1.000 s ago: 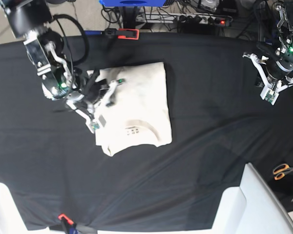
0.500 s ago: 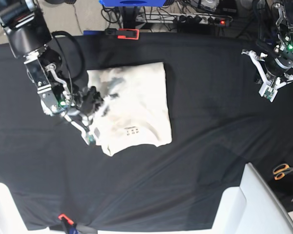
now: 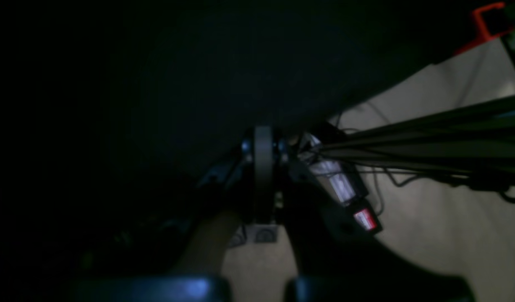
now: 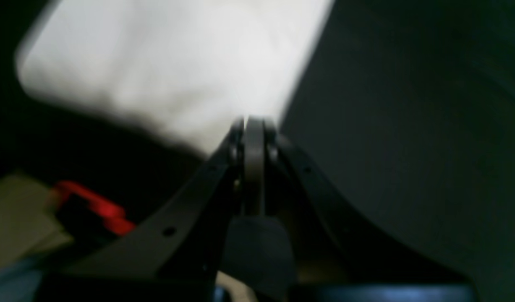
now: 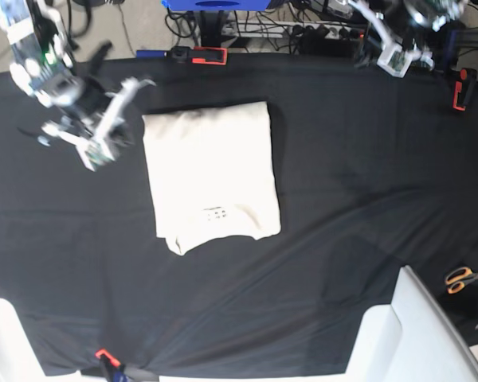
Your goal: Fold the T-shirt properly
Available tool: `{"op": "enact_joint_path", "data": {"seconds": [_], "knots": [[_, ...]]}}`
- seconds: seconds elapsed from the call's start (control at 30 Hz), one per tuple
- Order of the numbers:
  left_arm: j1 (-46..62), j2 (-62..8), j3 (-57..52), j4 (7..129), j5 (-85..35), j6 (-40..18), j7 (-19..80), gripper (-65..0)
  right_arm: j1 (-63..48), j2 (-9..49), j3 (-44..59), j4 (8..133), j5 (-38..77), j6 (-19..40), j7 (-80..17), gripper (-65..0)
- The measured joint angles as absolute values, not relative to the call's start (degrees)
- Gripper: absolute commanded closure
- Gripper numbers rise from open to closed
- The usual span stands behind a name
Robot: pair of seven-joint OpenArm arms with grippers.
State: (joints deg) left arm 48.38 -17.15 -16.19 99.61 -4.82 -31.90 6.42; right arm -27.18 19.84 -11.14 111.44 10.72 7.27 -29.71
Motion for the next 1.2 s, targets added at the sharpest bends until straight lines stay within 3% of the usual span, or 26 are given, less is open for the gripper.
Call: {"op": "enact_joint_path", "data": {"seconds": [0.27,0.5,0.67,0.83,0.93,1.03,1.13,1.2], "knots": [[56.1,-16.2,-13.8,98.5,-4.5,-31.7,5.1,0.0,-39.6,14.3,-7.1,113.0,7.4,8.0,-35.3,-0.2],[54.5,-12.6,-4.9,80.8,11.9,-31.7,5.5,0.0,-45.7,13.5,-7.8,110.3,8.3,8.2,-40.2,-0.3],[46.9,-9.0,-2.3,64.8,13.1,-24.1,4.3,0.0,-43.5,17.5,-7.4,96.6,16.9,7.4,-42.0,-0.2],[35.6,-9.7,4.8,42.3,12.8,-19.1,-1.2,0.0,-34.9,15.2,-9.0,72.8,18.2,7.7,-39.8,-0.2],[24.6,-8.9,10.5,22.5,12.7,-17.8,-7.5,0.0,-25.0,13.9,-13.1,49.6,18.6,8.0,-28.3,-0.6],[15.6,-8.6,13.5,7.4,12.5,-16.7,-14.5,0.0,-13.9,11.2,-20.2,20.5,18.2,7.4,-7.5,-0.6],[13.1,-9.7,13.3,6.6,12.2,-16.4,-18.9,0.0,-8.5,7.6,-25.7,0.3,19.0,7.2,14.9,-0.8],[11.9,-9.8,13.2,7.2,12.4,-16.4,-18.3,0.0,-9.5,6.5,-26.1,0.0,18.7,8.1,23.4,-0.8]]}}
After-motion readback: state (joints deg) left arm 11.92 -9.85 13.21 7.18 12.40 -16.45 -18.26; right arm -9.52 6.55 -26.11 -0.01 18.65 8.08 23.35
